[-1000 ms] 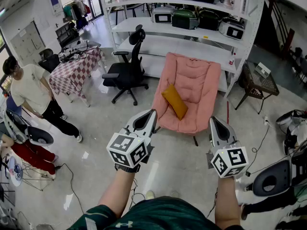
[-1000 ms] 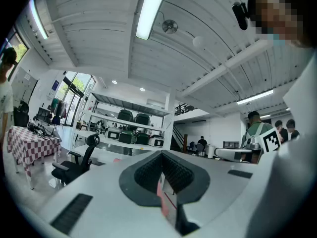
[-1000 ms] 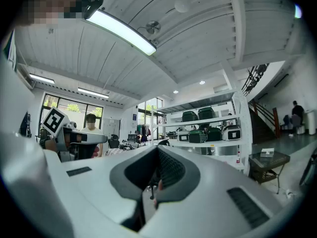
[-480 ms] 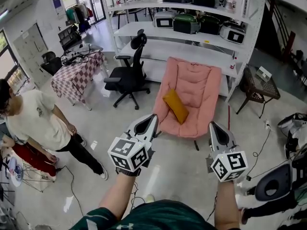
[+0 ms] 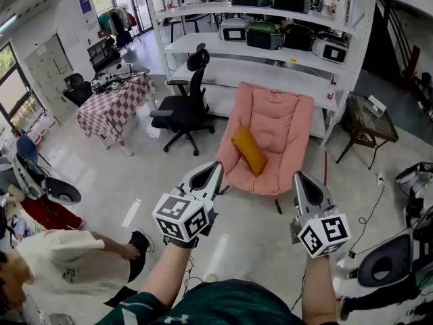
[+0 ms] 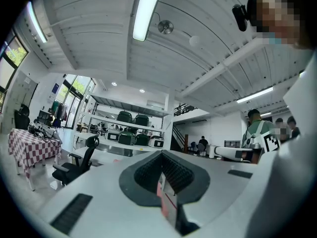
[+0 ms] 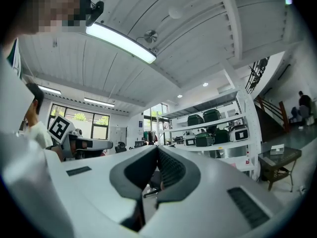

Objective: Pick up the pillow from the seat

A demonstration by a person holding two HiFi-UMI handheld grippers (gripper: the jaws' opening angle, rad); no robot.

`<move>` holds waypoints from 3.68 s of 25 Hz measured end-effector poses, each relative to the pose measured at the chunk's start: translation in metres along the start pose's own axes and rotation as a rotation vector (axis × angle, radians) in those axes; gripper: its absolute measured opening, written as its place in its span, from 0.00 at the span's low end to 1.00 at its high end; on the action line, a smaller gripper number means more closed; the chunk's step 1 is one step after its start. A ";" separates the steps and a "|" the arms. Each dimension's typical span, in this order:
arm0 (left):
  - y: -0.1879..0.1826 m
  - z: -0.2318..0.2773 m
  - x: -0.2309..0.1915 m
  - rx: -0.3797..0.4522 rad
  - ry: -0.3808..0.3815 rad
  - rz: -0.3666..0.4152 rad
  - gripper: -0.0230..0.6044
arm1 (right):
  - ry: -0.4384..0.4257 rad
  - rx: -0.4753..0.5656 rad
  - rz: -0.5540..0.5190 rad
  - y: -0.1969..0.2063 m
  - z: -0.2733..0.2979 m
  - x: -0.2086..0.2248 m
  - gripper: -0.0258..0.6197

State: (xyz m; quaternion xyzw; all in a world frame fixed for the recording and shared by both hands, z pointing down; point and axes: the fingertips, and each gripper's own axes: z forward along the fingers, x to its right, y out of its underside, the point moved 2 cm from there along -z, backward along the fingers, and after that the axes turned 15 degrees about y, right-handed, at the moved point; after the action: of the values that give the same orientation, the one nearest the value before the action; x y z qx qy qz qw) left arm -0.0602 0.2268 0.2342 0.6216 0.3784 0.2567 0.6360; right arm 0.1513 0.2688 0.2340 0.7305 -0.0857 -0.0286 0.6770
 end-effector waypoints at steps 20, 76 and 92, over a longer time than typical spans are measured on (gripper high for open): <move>0.021 0.038 -0.014 -0.017 -0.060 0.004 0.04 | -0.029 -0.031 0.030 0.020 0.024 0.034 0.04; 0.138 0.284 -0.447 -0.096 -0.099 -0.080 0.04 | -0.181 -0.468 -0.196 0.303 0.523 0.044 0.05; 0.289 0.334 -0.538 -0.229 -0.205 -0.213 0.04 | -0.383 -0.749 -0.445 0.539 0.613 0.050 0.19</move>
State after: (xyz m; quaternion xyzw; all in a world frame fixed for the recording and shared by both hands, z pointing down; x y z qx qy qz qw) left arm -0.0640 -0.3735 0.5865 0.5247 0.3435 0.1645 0.7614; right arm 0.0572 -0.3793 0.7233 0.4185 -0.0344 -0.3359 0.8431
